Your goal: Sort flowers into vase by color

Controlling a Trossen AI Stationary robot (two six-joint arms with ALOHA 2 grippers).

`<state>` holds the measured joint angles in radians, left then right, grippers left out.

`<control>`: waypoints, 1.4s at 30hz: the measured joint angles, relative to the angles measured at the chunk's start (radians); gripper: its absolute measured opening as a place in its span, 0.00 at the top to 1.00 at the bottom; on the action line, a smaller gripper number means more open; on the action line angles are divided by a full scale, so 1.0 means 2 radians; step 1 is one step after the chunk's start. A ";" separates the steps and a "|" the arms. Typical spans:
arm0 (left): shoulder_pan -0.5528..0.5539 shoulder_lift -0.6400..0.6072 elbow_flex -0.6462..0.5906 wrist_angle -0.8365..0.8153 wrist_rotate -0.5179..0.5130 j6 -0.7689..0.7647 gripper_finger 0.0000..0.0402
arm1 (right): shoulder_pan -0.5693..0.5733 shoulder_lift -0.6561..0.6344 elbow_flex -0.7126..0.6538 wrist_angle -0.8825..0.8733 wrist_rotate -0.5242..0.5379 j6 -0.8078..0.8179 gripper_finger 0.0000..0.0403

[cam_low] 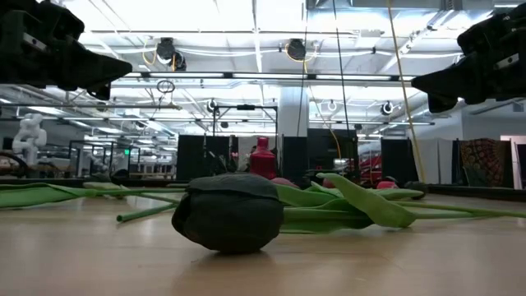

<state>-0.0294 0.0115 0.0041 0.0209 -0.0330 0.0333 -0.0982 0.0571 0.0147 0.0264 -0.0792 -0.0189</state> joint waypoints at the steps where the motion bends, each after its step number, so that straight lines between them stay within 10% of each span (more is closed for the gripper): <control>1: 0.000 0.000 0.000 0.000 0.000 0.000 0.96 | 0.000 0.000 0.000 0.000 0.000 0.000 1.00; 31: 0.001 0.000 0.007 0.047 -0.037 -0.005 0.96 | 0.000 0.000 -0.001 0.004 0.000 0.007 1.00; 42: 0.001 0.108 0.294 -0.087 -0.080 0.012 0.96 | 0.000 0.000 0.000 0.003 0.038 0.046 1.00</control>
<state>-0.0273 0.2269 0.5930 -0.1536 -0.1932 0.0582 -0.0986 0.0573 0.0139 0.0315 -0.0024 0.0738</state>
